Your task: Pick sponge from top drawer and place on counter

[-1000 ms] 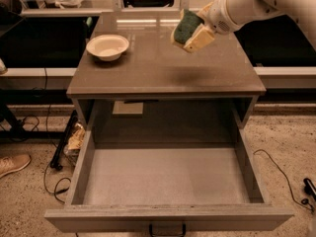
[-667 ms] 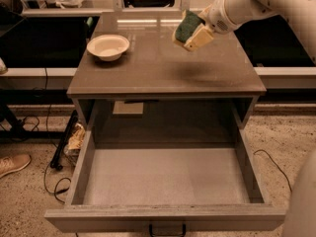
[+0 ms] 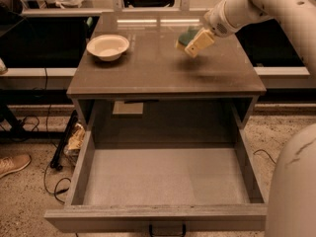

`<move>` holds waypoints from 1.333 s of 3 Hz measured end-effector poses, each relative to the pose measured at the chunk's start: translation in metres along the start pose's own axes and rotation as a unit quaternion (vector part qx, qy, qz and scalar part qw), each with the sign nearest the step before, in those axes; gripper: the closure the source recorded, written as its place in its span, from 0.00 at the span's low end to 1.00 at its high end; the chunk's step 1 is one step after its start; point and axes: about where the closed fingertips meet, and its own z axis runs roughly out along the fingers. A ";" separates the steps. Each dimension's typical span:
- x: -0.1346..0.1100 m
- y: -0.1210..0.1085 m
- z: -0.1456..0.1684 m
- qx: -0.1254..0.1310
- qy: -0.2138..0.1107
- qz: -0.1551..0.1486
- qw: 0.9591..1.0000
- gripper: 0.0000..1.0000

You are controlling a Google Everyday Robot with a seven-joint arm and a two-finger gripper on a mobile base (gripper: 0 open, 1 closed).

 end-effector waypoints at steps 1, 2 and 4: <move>0.011 0.002 0.005 -0.010 0.006 0.008 1.000 0.00; 0.023 0.000 -0.013 -0.005 0.006 0.012 1.000 0.00; 0.051 -0.012 -0.112 0.058 -0.023 0.001 0.998 0.00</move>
Offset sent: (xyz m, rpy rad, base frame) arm -0.0289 -0.0544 0.0055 0.0059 0.0096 -0.0405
